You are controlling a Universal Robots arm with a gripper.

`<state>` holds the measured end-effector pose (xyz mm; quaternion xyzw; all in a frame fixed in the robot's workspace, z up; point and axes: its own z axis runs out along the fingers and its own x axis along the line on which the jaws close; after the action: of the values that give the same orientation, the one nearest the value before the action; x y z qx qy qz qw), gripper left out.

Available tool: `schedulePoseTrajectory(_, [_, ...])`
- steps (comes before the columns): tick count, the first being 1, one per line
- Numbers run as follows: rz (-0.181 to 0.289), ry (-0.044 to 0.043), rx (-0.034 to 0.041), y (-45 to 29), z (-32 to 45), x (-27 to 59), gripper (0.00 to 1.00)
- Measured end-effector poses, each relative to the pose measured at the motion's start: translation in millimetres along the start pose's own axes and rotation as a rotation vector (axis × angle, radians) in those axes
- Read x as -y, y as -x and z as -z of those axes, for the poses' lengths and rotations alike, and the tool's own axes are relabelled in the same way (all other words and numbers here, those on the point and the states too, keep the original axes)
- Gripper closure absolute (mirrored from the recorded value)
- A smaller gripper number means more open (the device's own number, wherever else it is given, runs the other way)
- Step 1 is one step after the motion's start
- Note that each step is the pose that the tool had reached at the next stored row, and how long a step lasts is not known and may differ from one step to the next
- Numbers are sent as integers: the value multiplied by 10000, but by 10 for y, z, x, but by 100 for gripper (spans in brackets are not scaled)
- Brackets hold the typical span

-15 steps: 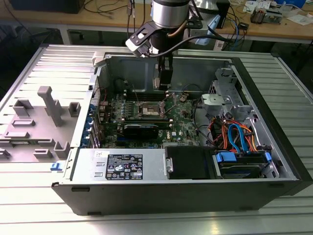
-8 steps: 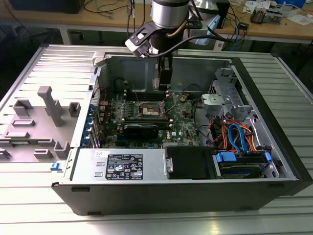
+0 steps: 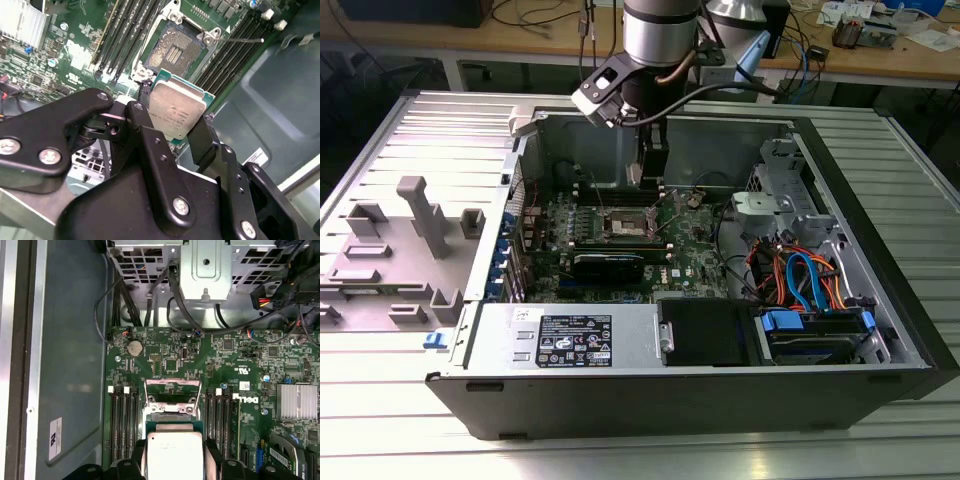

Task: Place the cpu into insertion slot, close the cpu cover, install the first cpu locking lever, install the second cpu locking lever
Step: 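Place the cpu into insertion slot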

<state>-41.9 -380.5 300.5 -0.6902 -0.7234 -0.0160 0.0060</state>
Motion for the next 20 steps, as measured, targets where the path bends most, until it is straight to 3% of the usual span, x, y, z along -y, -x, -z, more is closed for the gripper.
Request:
schedulePoseTrajectory(4, [113,-3,-16,-16,-75,20,45])
schedulePoseTrajectory(10, [-154,4,-33,-33,-160,42,45])
schedulePoseTrajectory(20, [-156,3,-35,-33,-176,46,45])
